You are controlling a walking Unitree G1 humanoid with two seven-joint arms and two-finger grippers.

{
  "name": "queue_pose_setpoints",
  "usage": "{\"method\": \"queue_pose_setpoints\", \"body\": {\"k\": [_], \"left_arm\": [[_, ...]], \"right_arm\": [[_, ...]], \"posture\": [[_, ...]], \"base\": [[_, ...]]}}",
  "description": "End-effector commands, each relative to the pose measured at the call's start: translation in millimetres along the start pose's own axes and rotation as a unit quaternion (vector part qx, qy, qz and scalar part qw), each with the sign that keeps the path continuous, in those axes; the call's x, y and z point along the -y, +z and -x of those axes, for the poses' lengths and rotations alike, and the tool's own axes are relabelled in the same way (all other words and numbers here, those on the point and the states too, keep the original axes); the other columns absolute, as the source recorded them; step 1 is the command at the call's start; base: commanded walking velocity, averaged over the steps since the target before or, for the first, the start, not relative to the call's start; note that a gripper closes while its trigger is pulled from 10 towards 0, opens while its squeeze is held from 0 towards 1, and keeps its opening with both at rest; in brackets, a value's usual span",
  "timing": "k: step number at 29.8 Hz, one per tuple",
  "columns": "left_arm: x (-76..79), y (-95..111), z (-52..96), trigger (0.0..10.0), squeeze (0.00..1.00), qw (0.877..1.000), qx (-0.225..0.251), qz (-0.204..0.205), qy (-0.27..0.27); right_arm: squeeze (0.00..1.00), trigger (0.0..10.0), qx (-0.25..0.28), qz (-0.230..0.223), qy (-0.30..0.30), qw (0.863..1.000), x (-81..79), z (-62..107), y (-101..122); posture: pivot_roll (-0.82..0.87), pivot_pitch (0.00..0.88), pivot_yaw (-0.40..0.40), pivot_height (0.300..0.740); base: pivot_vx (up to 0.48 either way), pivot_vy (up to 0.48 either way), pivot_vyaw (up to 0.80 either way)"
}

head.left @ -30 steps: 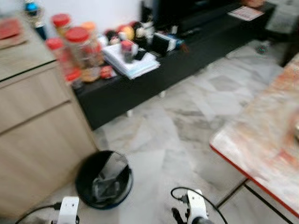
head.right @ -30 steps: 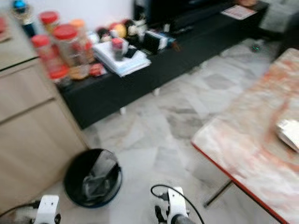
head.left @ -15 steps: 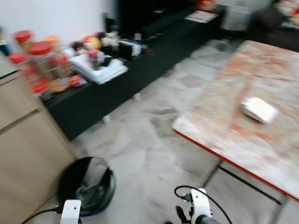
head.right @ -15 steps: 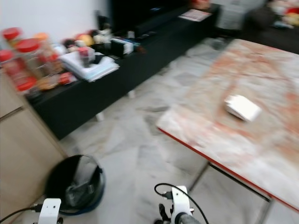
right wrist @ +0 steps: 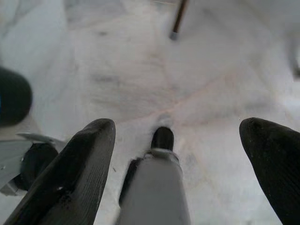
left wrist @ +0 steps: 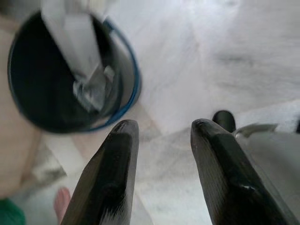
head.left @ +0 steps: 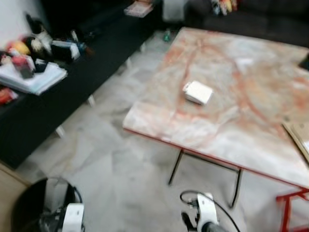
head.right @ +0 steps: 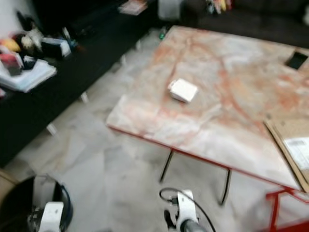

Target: Picking trash to rubbish bin

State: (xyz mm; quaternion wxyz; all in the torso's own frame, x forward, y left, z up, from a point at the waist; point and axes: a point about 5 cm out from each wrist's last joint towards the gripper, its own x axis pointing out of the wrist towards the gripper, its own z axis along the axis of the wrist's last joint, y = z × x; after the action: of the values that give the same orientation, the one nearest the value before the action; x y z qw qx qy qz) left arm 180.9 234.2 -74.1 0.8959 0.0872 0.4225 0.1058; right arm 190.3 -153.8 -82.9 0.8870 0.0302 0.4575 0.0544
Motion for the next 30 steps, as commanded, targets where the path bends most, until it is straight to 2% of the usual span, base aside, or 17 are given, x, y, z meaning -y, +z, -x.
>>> {"method": "queue_pose_setpoints", "body": {"k": [1, 28, 30], "left_arm": [[-3.6, -8.2, 1.7, 10.0, 0.00, 1.000, -0.014, 0.004, 0.007], [2.2, -11.0, 2.8, 10.0, 0.00, 1.000, -0.016, 0.006, 0.000], [2.0, -11.2, 2.8, 10.0, 0.00, 1.000, -0.017, 0.005, 0.000]], "right_arm": [[0.00, 10.0, -0.006, -0.005, 0.000, 1.000, -0.3, 0.5, -3.7], [0.00, 10.0, -0.002, -0.002, 0.000, 1.000, 2.4, 0.4, -0.6], [0.00, 10.0, 0.001, -0.002, 0.000, 1.000, 1.8, 0.3, 0.2]], "posture": [[0.12, 0.153, -0.006, 0.740], [0.12, 0.136, -0.017, 0.740], [0.11, 0.133, -0.016, 0.740]], "base": [[0.000, 0.000, -0.80], [0.000, 0.000, -0.80], [0.000, 0.000, 0.00]]}}
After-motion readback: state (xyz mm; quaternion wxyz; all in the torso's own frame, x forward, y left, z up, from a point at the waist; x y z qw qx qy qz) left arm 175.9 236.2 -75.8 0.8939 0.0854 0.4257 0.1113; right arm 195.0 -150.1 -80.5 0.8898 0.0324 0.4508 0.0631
